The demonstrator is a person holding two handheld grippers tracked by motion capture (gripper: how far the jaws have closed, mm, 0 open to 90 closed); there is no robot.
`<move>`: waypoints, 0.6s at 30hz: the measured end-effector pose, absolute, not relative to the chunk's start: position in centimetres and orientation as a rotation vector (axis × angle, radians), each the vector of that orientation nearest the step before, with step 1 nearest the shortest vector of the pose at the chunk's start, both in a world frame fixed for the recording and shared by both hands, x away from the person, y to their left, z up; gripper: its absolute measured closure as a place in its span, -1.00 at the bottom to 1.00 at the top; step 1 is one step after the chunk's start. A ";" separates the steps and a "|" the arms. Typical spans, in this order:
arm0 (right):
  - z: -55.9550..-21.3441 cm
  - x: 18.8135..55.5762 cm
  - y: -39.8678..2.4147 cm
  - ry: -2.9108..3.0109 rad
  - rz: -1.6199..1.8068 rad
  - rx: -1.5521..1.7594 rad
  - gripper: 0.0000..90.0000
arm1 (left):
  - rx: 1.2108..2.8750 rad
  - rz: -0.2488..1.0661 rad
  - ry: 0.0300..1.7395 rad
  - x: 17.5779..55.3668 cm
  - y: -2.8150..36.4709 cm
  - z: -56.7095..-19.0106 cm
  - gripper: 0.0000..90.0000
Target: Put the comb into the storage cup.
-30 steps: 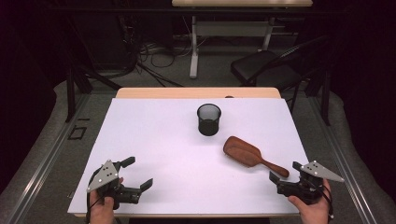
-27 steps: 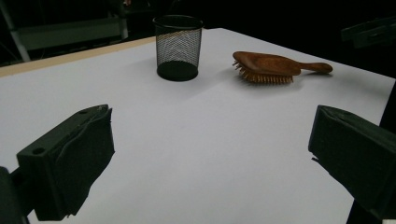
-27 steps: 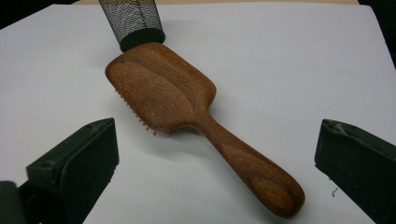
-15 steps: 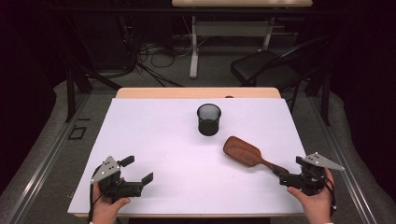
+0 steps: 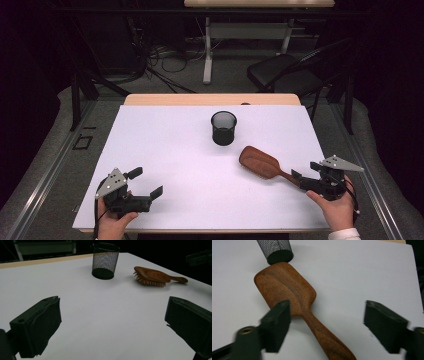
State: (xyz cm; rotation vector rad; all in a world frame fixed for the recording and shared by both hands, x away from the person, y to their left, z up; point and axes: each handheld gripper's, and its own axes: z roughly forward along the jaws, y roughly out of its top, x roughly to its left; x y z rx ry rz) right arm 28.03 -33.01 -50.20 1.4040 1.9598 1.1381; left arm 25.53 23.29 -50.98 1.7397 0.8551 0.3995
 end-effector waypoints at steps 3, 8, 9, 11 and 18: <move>-49.9 28.4 -33.0 1.988 1.144 1.420 -0.17 | 1.739 0.395 0.854 25.5 23.3 -51.0 -0.98; -49.6 28.9 -33.1 1.970 1.094 1.462 -0.16 | 1.743 0.394 0.857 25.5 23.2 -51.0 -0.97; -49.6 29.1 -33.2 1.963 1.089 1.457 -0.16 | 1.743 0.394 0.856 25.5 23.2 -51.0 -0.97; -49.6 29.4 -33.4 1.972 1.079 1.502 -0.13 | 1.741 0.390 0.856 25.5 23.2 -51.0 -0.97; -49.9 30.5 -33.8 2.020 1.015 1.532 0.16 | 1.741 0.388 0.858 25.5 23.2 -51.0 -0.96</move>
